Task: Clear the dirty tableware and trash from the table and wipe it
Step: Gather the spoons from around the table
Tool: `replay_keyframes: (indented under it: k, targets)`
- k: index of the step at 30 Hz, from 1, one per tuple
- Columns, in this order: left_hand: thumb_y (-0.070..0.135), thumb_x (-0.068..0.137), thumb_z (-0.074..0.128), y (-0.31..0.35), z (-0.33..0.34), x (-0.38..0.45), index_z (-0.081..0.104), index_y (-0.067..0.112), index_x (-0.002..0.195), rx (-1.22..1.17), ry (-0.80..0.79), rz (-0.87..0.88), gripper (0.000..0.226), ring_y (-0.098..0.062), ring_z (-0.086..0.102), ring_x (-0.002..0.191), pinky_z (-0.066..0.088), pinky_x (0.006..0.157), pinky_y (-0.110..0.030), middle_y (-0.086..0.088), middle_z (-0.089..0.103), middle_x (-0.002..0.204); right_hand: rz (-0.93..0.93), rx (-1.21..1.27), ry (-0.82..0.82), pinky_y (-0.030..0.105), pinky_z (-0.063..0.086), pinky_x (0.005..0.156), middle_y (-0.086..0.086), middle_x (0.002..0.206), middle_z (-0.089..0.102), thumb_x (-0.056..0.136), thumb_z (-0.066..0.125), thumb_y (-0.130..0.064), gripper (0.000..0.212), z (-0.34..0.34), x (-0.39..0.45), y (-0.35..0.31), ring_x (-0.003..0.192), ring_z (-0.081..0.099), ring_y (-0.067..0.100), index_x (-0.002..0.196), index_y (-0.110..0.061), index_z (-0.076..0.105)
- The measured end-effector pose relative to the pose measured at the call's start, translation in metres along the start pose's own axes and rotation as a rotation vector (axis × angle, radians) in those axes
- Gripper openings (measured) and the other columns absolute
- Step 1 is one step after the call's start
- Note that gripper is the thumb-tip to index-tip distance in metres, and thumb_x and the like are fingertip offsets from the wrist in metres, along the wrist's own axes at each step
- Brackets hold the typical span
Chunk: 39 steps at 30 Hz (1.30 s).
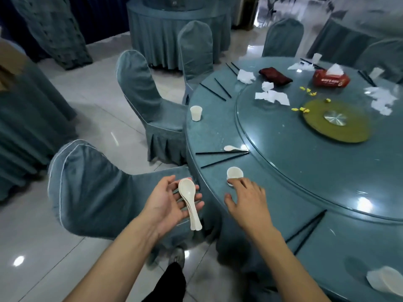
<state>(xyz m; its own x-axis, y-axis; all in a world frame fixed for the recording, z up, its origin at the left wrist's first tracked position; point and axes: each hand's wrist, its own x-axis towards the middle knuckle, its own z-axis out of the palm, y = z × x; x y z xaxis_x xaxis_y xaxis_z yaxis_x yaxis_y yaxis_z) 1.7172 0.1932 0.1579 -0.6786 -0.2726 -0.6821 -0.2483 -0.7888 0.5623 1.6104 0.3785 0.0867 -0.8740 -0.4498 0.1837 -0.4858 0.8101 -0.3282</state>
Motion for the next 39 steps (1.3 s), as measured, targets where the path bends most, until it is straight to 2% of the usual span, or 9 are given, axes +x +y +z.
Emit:
replay_keyframes:
  k: [3,6,10,15,21,28,31,35,39]
  targets:
    - [0.034,0.102,0.045,0.032,0.008,0.042,0.062,-0.002,0.128,0.022,-0.017,-0.017,0.048,-0.039,0.064,0.097,0.059,0.084,-0.052,-0.025,0.068,0.112,0.057,-0.020,-0.044,0.044,0.044,0.089,0.003,0.110,0.064,0.087,0.066,-0.028,0.029,0.012,0.048,0.002,0.097,0.061,0.031,0.116,-0.023,0.066]
    - [0.033,0.101,0.044,0.058,0.017,0.079,0.063,0.000,0.125,0.056,-0.058,-0.050,0.045,-0.036,0.065,0.091,0.058,0.087,-0.051,-0.025,0.068,0.112,0.117,-0.035,-0.075,0.042,0.040,0.093,0.002,0.116,0.064,0.090,0.063,-0.029,0.031,0.021,0.088,0.008,0.104,0.060,0.029,0.120,-0.023,0.065]
    - [0.032,0.100,0.044,0.079,0.033,0.121,0.063,0.003,0.123,0.079,-0.072,-0.097,0.042,-0.035,0.065,0.087,0.059,0.083,-0.050,-0.023,0.066,0.111,0.213,-0.056,-0.124,0.041,0.037,0.096,0.003,0.121,0.063,0.093,0.058,-0.031,0.034,0.036,0.126,0.030,0.111,0.057,0.028,0.125,-0.024,0.064]
    - [0.032,0.098,0.045,0.089,0.054,0.163,0.063,0.003,0.126,0.107,-0.072,-0.167,0.044,-0.035,0.065,0.089,0.059,0.082,-0.050,-0.023,0.066,0.114,0.292,-0.080,-0.194,0.041,0.040,0.093,0.008,0.120,0.064,0.092,0.057,-0.028,0.031,0.068,0.179,0.072,0.108,0.061,0.033,0.120,-0.019,0.066]
    - [0.034,0.100,0.043,0.094,0.063,0.203,0.064,0.004,0.126,0.100,-0.032,-0.185,0.046,-0.036,0.066,0.097,0.059,0.087,-0.051,-0.021,0.068,0.113,0.249,-0.156,-0.345,0.039,0.047,0.085,0.012,0.114,0.064,0.090,0.053,-0.020,0.027,0.121,0.266,0.107,0.104,0.063,0.036,0.116,-0.015,0.062]
    - [0.036,0.098,0.043,0.101,0.063,0.233,0.065,0.003,0.126,0.028,0.032,-0.162,0.048,-0.036,0.067,0.097,0.056,0.089,-0.053,-0.021,0.069,0.115,0.128,-0.313,-0.481,0.038,0.046,0.091,0.009,0.122,0.060,0.093,0.050,-0.012,0.032,0.175,0.321,0.134,0.114,0.059,0.033,0.122,-0.017,0.060]
    - [0.037,0.099,0.043,0.104,0.062,0.238,0.067,0.004,0.124,0.003,0.053,-0.155,0.048,-0.035,0.068,0.097,0.056,0.090,-0.053,-0.021,0.068,0.117,0.101,-0.354,-0.485,0.038,0.044,0.093,0.009,0.122,0.061,0.094,0.046,-0.010,0.033,0.186,0.325,0.140,0.113,0.059,0.032,0.123,-0.018,0.060]
    - [0.038,0.099,0.044,0.108,0.064,0.241,0.066,0.004,0.126,-0.038,0.076,-0.132,0.049,-0.035,0.067,0.098,0.054,0.091,-0.053,-0.021,0.068,0.119,0.044,-0.392,-0.440,0.036,0.040,0.090,0.005,0.113,0.067,0.096,0.047,-0.015,0.023,0.190,0.328,0.147,0.107,0.062,0.028,0.112,-0.019,0.063]
    - [0.037,0.099,0.043,0.115,0.062,0.235,0.068,0.005,0.121,-0.076,0.106,-0.086,0.047,-0.035,0.067,0.096,0.055,0.090,-0.052,-0.022,0.068,0.117,0.074,-0.280,-0.375,0.036,0.040,0.081,0.009,0.101,0.071,0.095,0.054,-0.020,0.016,0.179,0.334,0.137,0.097,0.065,0.032,0.101,-0.016,0.068]
